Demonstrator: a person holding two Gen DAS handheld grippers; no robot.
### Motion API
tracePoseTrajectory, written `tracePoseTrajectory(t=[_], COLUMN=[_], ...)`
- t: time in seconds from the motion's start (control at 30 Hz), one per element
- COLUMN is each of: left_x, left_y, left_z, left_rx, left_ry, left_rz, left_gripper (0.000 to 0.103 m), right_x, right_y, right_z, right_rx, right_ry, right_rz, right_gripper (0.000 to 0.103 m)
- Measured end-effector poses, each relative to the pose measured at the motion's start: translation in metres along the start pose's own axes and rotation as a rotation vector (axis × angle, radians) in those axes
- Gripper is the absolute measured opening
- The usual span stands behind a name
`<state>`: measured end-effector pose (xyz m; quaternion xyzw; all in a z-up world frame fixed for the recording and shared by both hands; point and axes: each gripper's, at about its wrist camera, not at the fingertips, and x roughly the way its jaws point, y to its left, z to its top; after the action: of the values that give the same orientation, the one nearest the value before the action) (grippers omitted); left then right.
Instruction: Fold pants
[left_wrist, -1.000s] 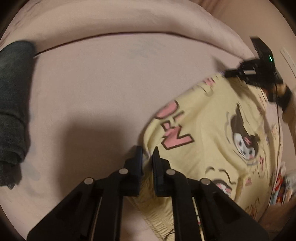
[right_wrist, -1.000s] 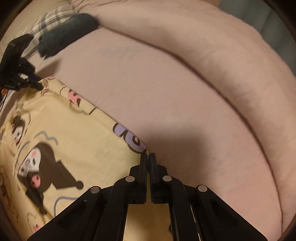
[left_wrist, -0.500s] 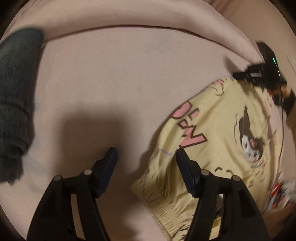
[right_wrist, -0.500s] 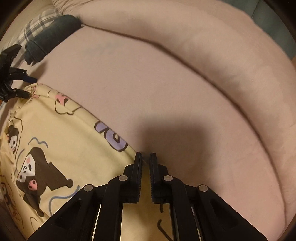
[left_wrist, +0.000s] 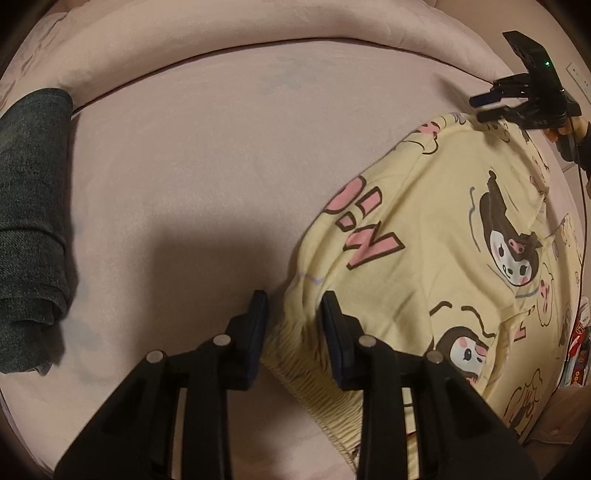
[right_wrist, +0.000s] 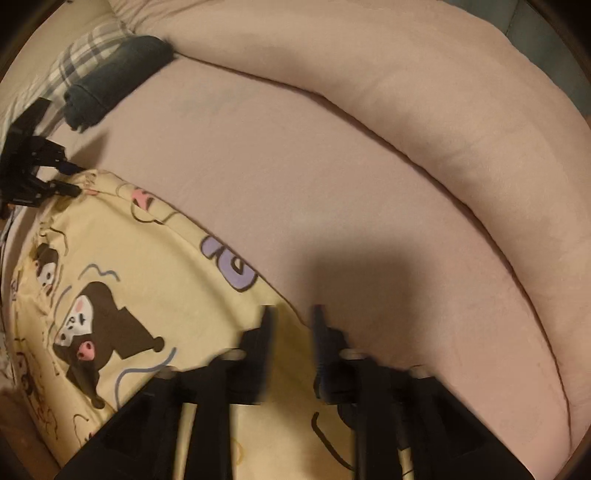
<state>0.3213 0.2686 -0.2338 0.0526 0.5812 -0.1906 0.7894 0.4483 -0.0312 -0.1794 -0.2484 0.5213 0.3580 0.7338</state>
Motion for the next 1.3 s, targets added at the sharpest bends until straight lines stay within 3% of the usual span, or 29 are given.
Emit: tracePoseTrajectory(t=[0.03, 0.3, 0.33, 0.4, 0.43, 0.47, 0.63, 0.73, 0.77, 0.87, 0.97, 1.1, 1.3], left_x=[-0.001, -0.004, -0.004, -0.004, -0.004, -0.004, -0.014, -0.033, -0.034, -0.024, -0.023, -0.039, -0.083], left_y=[0.002, 0.004, 0.005, 0.003, 0.001, -0.001, -0.012, -0.032, -0.037, -0.050, -0.059, -0.060, -0.073], left_z=[-0.001, -0.006, -0.005, -0.007, -0.007, -0.008, -0.011, -0.020, -0.022, -0.024, -0.020, -0.015, -0.038], left_rx=[-0.005, -0.001, 0.004, 0.032, 0.042, 0.054, 0.064, 0.084, 0.083, 0.066, 0.073, 0.037, 0.060], left_ry=[0.004, 0.002, 0.002, 0.007, 0.006, 0.005, -0.028, -0.129, -0.136, -0.104, -0.127, -0.193, -0.277], left_rz=[-0.002, -0.023, -0.023, -0.022, -0.016, -0.007, 0.054, 0.078, 0.076, 0.170, 0.240, 0.228, 0.252], left_gripper=[0.031, 0.032, 0.030, 0.030, 0.029, 0.028, 0.010, 0.007, 0.007, 0.007, 0.007, 0.006, 0.006], right_x=[0.002, 0.034, 0.035, 0.031, 0.030, 0.030, 0.016, 0.001, -0.002, 0.005, 0.008, 0.007, -0.050], right_y=[0.000, -0.005, -0.005, -0.002, 0.004, 0.014, 0.029, 0.039, 0.042, 0.055, 0.055, 0.072, 0.073], right_z=[0.002, -0.005, -0.006, -0.008, -0.010, -0.015, -0.018, -0.021, -0.023, -0.027, -0.030, -0.030, -0.053], right_rx=[-0.002, -0.055, -0.062, -0.095, -0.123, -0.170, -0.213, -0.230, -0.231, -0.239, -0.189, -0.147, -0.100], right_ry=[0.005, 0.050, 0.059, 0.081, 0.093, 0.107, 0.070, 0.016, 0.007, 0.015, -0.003, -0.039, -0.174], right_rz=[-0.001, 0.014, 0.015, 0.030, 0.045, 0.050, -0.062, -0.181, -0.208, -0.263, -0.273, -0.298, -0.337], right_gripper=[0.055, 0.057, 0.054, 0.033, 0.005, 0.003, 0.003, 0.003, 0.003, 0.003, 0.003, 0.003, 0.003])
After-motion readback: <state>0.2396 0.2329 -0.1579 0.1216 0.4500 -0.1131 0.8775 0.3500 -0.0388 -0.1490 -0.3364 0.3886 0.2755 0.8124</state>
